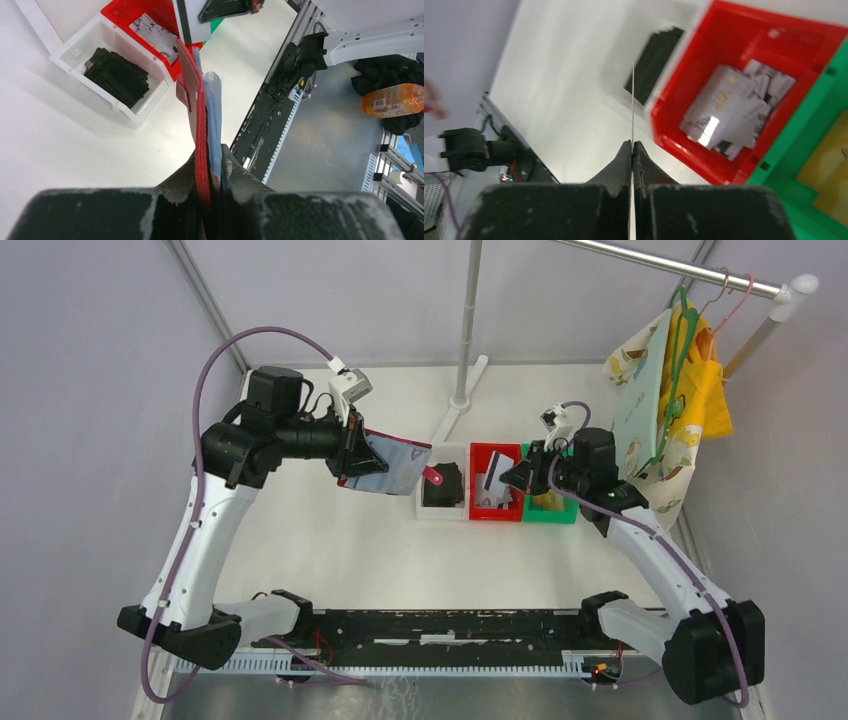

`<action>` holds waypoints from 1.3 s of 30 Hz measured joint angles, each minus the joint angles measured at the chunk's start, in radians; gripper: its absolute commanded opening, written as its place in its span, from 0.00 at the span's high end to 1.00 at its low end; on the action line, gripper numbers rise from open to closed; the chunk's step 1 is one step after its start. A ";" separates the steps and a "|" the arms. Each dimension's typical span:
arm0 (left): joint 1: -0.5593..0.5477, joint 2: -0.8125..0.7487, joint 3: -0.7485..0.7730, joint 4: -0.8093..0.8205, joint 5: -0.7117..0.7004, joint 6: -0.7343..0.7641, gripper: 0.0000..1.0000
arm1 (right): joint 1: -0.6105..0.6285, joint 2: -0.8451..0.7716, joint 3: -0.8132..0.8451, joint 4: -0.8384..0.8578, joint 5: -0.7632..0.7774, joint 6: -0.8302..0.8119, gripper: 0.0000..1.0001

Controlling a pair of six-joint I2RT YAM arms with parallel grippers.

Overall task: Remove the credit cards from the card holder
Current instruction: Place the credit card in the storage box.

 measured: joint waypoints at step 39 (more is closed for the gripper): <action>0.000 -0.040 0.017 0.057 0.112 -0.016 0.97 | 0.068 0.327 0.154 -0.047 0.281 -0.147 0.19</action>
